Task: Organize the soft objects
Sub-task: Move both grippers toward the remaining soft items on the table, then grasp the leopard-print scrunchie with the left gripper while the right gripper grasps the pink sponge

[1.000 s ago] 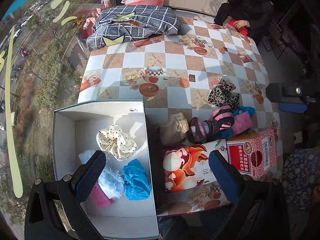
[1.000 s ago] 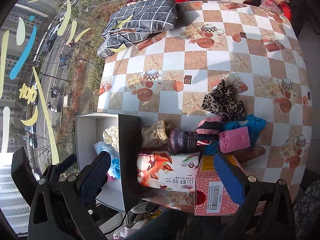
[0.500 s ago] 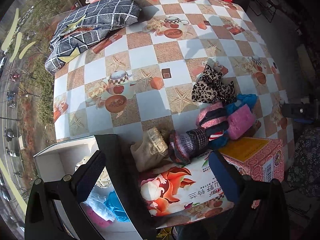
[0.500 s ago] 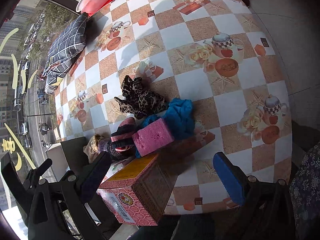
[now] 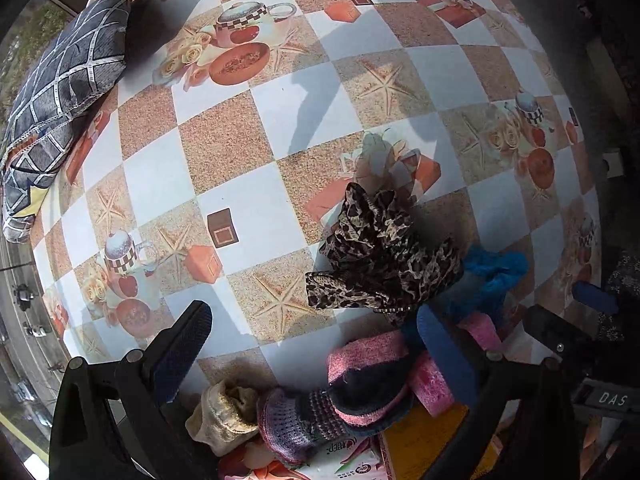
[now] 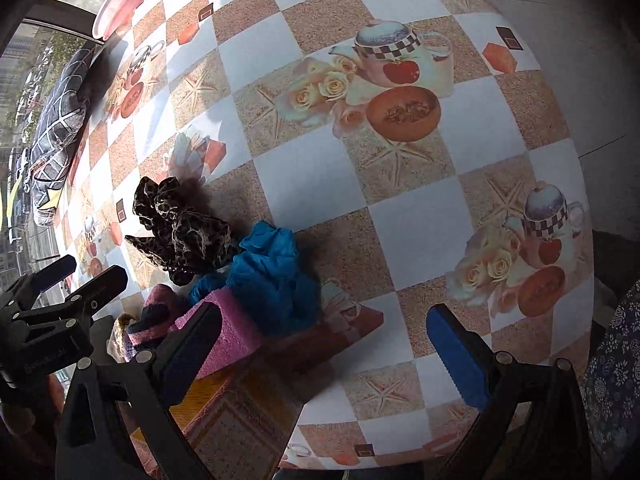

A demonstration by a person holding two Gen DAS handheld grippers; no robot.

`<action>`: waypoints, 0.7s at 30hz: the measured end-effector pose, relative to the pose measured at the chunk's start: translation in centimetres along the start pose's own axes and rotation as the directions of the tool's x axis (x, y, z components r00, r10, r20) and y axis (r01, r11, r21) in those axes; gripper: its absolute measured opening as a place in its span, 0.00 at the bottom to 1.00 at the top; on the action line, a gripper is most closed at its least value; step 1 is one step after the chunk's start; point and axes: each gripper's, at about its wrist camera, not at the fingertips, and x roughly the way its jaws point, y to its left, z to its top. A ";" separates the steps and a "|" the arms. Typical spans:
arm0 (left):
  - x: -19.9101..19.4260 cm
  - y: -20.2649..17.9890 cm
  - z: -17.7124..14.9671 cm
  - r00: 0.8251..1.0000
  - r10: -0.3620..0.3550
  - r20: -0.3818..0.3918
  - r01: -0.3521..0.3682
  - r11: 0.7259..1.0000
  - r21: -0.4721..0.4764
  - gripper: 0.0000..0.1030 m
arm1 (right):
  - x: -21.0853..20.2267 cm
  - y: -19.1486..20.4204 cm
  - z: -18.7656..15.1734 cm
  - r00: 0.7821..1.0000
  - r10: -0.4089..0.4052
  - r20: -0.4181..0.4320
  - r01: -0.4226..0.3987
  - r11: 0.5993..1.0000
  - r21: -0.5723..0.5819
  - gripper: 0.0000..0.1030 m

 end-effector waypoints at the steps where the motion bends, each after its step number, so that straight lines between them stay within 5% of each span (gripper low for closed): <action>1: 0.6 -0.3 0.4 1.000 0.009 -0.012 -0.009 1.000 0.009 1.00 | 0.4 0.1 0.3 1.000 -0.011 -0.001 0.011 1.000 -0.008 1.00; 7: 3.4 -1.2 1.6 0.995 0.086 -0.060 -0.084 0.996 0.043 1.00 | 3.3 1.1 1.7 0.992 -0.128 -0.004 0.127 0.989 -0.073 1.00; 10: 3.7 -1.0 1.7 0.983 0.184 -0.016 -0.183 0.982 0.043 1.00 | 4.5 2.2 1.7 0.966 -0.256 0.039 0.259 0.950 -0.176 1.00; 15: 3.7 1.5 2.3 0.957 0.290 0.029 -0.289 0.957 -0.015 1.00 | 3.6 0.8 2.6 0.945 -0.310 0.100 0.325 0.922 -0.208 1.00; 18: 2.8 3.8 2.8 0.949 0.313 0.027 -0.309 0.947 -0.089 1.00 | 2.4 -2.1 4.3 0.943 -0.316 0.103 0.327 0.935 -0.135 1.00; 21: 0.8 5.2 2.4 0.970 0.234 0.063 -0.223 0.964 -0.148 1.00 | 0.1 -4.8 5.3 0.972 -0.210 0.109 0.216 0.975 -0.047 1.00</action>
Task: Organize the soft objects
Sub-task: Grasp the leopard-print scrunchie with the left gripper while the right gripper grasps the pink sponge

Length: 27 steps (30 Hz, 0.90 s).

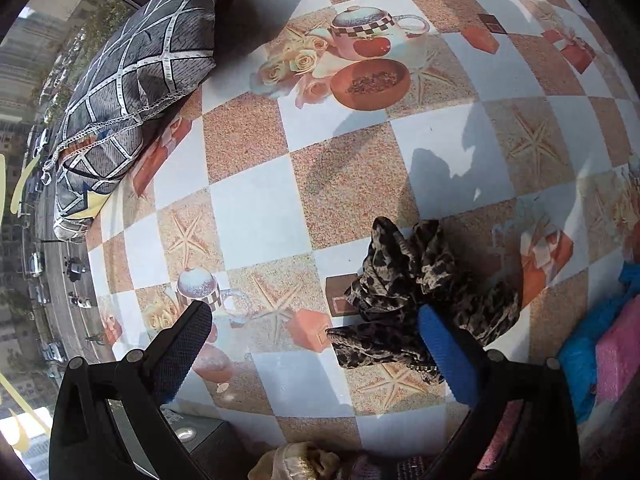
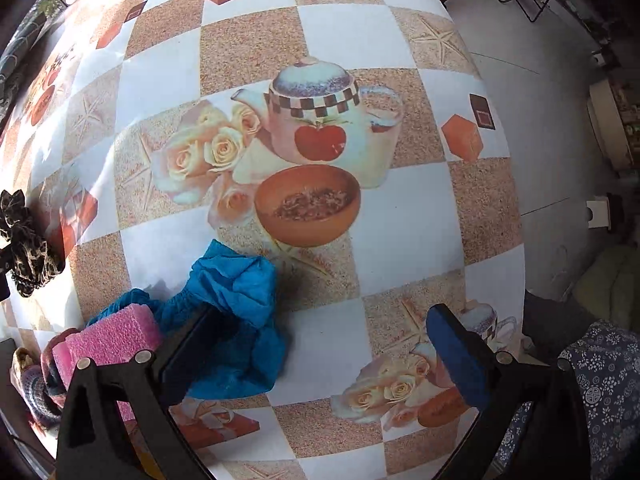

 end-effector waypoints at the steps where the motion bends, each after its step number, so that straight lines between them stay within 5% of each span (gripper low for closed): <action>1: -0.6 0.4 -0.1 0.999 -0.032 0.008 0.032 0.999 -0.012 1.00 | -0.6 -0.8 0.0 0.999 0.048 0.009 -0.048 0.999 0.024 1.00; 5: -1.4 -0.4 0.1 0.988 -0.156 -0.012 0.156 0.986 -0.052 1.00 | -2.3 -2.1 -0.7 0.980 0.199 0.022 -0.200 0.978 0.066 1.00; 10: -0.7 -2.0 0.4 0.977 -0.205 -0.051 0.200 0.976 -0.090 1.00 | -4.0 1.0 -1.5 0.961 0.277 0.011 -0.275 0.958 -0.082 1.00; 19: 1.6 -3.0 1.5 0.970 -0.219 -0.108 0.201 0.967 -0.160 1.00 | -2.9 7.6 -1.0 0.947 0.319 -0.026 -0.319 0.934 -0.159 1.00; 27: 3.4 -3.0 1.8 0.964 -0.218 -0.150 0.187 0.963 -0.195 1.00 | -3.4 9.2 -0.5 0.973 0.233 -0.008 -0.223 0.924 -0.311 1.00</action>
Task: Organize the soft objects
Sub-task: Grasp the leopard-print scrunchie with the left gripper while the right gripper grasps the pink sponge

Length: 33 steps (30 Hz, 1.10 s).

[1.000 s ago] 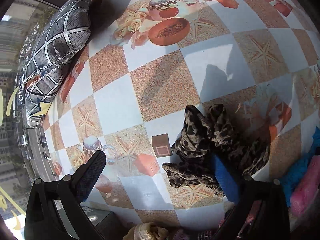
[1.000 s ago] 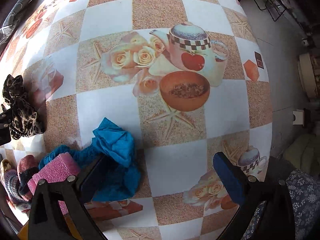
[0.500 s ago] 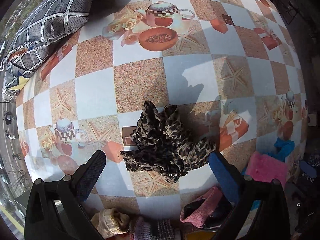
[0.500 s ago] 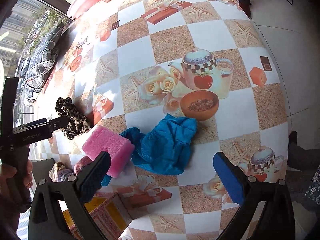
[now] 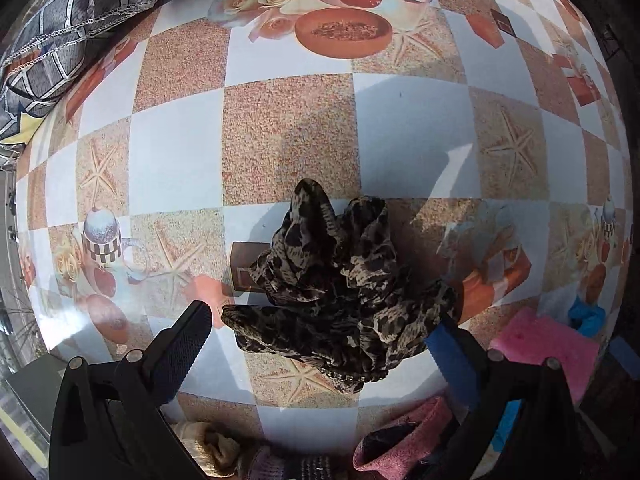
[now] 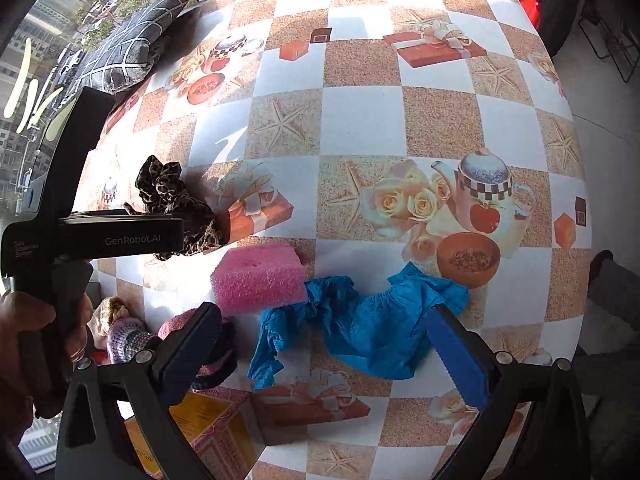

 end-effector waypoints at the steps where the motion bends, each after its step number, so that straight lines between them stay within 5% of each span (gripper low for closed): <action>1: 0.2 0.0 0.2 1.000 0.002 -0.003 -0.002 1.000 -0.001 1.00 | 0.1 -0.1 0.1 1.000 0.012 -0.006 -0.012 1.000 0.010 1.00; 7: 0.8 0.3 0.5 1.000 -0.007 -0.006 0.007 1.000 -0.018 1.00 | 2.2 2.2 1.3 0.998 0.022 -0.064 -0.027 0.996 -0.088 1.00; 10: 1.4 2.8 0.4 1.000 -0.010 -0.001 0.010 1.000 -0.025 1.00 | 1.6 2.0 3.3 1.000 0.026 0.005 -0.025 0.999 -0.043 1.00; 13: 0.9 2.3 -1.2 1.000 0.002 0.014 -0.002 0.999 -0.038 1.00 | -0.3 0.0 5.2 0.995 -0.052 0.087 0.047 0.997 0.056 1.00; 16: 1.0 3.0 -1.7 1.000 -0.012 0.013 0.013 0.998 -0.055 1.00 | -1.8 -1.6 5.8 0.992 -0.027 0.125 0.017 0.996 0.085 1.00; 24: 1.4 3.6 -2.2 1.000 0.001 0.020 0.000 0.997 -0.082 1.00 | -0.1 -1.4 5.1 0.998 0.008 0.057 -0.012 0.996 0.083 1.00; 33: 1.8 4.8 -3.1 0.999 -0.031 0.025 0.034 0.992 -0.123 1.00 | 4.2 0.0 8.9 0.999 0.039 -0.026 -0.032 0.978 0.207 1.00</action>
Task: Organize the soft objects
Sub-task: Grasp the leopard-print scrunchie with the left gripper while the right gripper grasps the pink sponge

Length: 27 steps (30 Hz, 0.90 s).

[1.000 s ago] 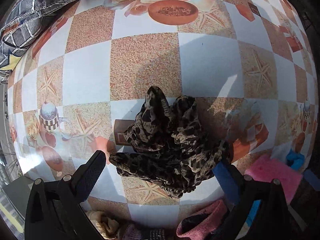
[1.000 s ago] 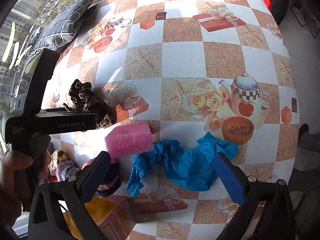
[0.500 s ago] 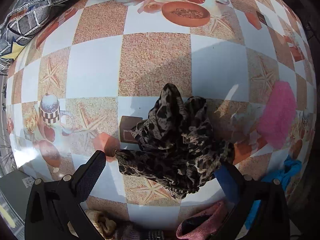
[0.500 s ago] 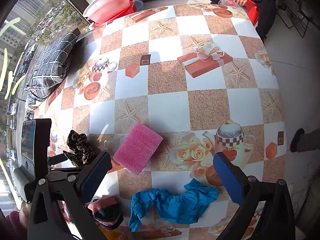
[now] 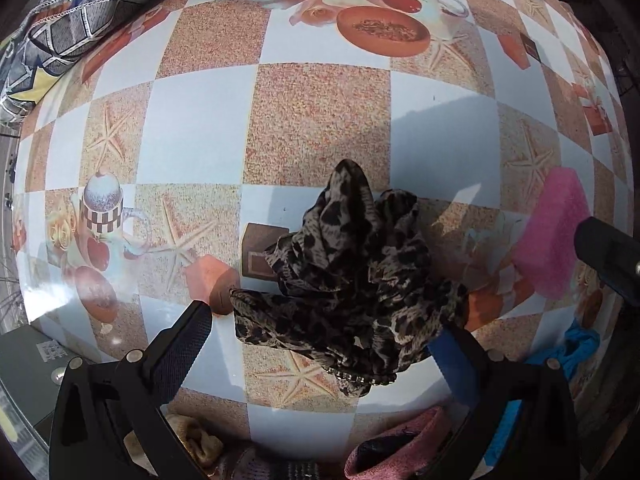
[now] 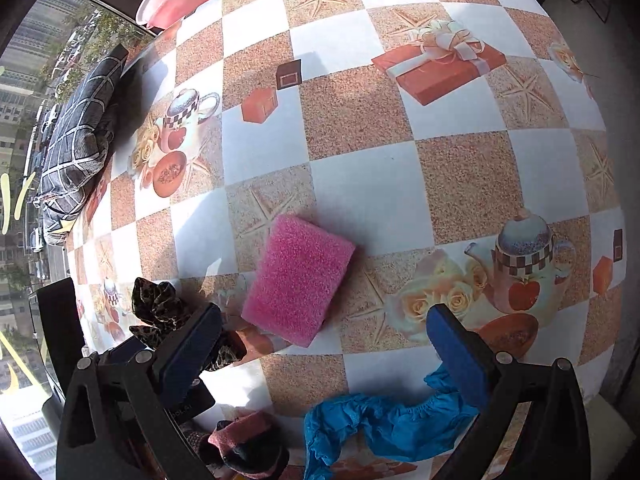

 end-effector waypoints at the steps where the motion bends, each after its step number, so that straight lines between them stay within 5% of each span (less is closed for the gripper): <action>1: 0.0 0.3 -0.3 1.000 -0.008 -0.003 0.008 1.000 -0.007 1.00 | 0.6 0.6 0.3 1.000 -0.014 -0.008 0.014 1.000 -0.013 1.00; 10: 0.4 0.9 -0.8 1.000 -0.023 -0.006 0.023 1.000 -0.015 1.00 | 4.2 4.2 0.4 0.966 -0.254 -0.042 0.244 0.956 -0.163 1.00; 17: 0.1 0.2 -0.2 1.000 -0.024 -0.012 0.023 0.999 -0.031 0.97 | 4.2 4.1 0.6 0.967 -0.237 -0.096 0.218 0.960 -0.176 1.00; 20: -0.7 -0.8 -0.5 1.000 -0.020 0.018 0.019 1.000 0.024 0.81 | 2.7 3.4 0.0 0.964 -0.261 -0.040 0.251 0.953 -0.173 0.77; 21: -1.0 -1.4 -0.6 0.999 -0.019 0.028 0.018 0.999 0.052 0.67 | 2.1 3.4 -0.2 0.965 -0.260 -0.013 0.253 0.950 -0.183 0.55; 22: -1.3 -1.8 -0.6 0.999 -0.019 0.034 0.017 0.997 0.078 0.61 | 1.8 3.4 -0.2 0.971 -0.241 -0.011 0.234 0.953 -0.193 0.50; 23: -1.5 -2.2 -0.6 0.999 -0.023 0.036 0.020 0.994 0.103 0.48 | 1.6 3.2 -0.3 0.976 -0.216 -0.018 0.209 0.959 -0.192 0.50; 27: -2.3 -2.1 -1.2 0.998 -0.037 0.051 0.030 0.992 0.121 0.47 | -0.7 2.4 -1.2 0.988 -0.153 0.030 0.156 0.971 -0.182 0.50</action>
